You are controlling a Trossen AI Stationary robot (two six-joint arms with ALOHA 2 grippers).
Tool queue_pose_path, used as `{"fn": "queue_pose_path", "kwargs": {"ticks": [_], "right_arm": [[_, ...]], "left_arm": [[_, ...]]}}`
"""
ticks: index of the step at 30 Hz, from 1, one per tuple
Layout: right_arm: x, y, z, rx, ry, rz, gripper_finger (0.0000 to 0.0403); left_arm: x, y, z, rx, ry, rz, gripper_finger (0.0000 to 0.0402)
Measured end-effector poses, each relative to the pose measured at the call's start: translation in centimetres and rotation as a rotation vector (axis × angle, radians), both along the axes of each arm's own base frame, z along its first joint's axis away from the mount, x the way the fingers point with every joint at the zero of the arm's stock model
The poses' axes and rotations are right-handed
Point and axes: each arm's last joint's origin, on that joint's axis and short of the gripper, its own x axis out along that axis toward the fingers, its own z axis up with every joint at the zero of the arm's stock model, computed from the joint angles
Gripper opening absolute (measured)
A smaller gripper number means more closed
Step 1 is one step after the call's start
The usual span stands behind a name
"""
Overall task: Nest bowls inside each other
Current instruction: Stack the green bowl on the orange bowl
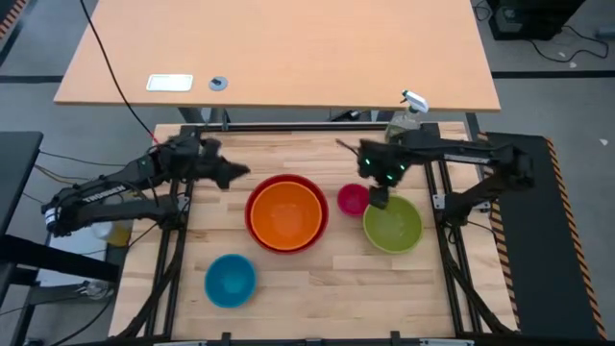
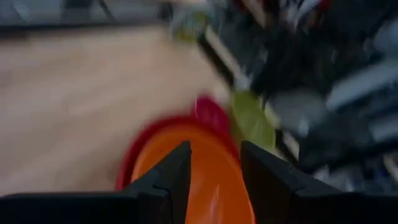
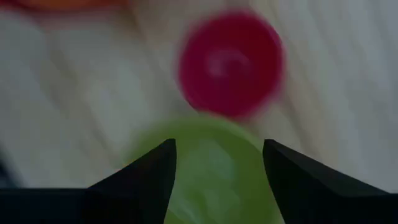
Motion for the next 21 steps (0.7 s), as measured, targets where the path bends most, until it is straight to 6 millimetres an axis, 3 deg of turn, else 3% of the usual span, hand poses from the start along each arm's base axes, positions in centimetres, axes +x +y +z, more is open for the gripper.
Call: {"fn": "queue_pose_path", "kwargs": {"ticks": [4,7,14,18,21], "right_arm": [[-2.0,0.4,-1.3,-0.125,0.089,0.043,0.0243],[-3.4,-0.3,-3.5,-0.064,0.140,0.003,0.0243],[-5.3,-0.4,-9.1,0.042,0.184,-0.030,0.0242],[-6.0,-0.3,-11.4,0.015,0.229,-0.033,0.0236],[-6.3,-0.3,-12.4,0.012,0.241,-0.036,0.0206]], "left_arm": [[0.6,-0.7,-1.6,0.039,0.174,-0.002,0.0142],[1.1,-0.7,-2.4,0.042,0.252,0.013,0.0142],[1.8,-0.5,-2.5,0.037,0.248,0.019,0.0142],[1.7,-0.5,-2.5,0.026,0.244,0.026,0.0142],[1.7,-0.5,-2.5,0.010,0.240,0.035,0.0142]]}}
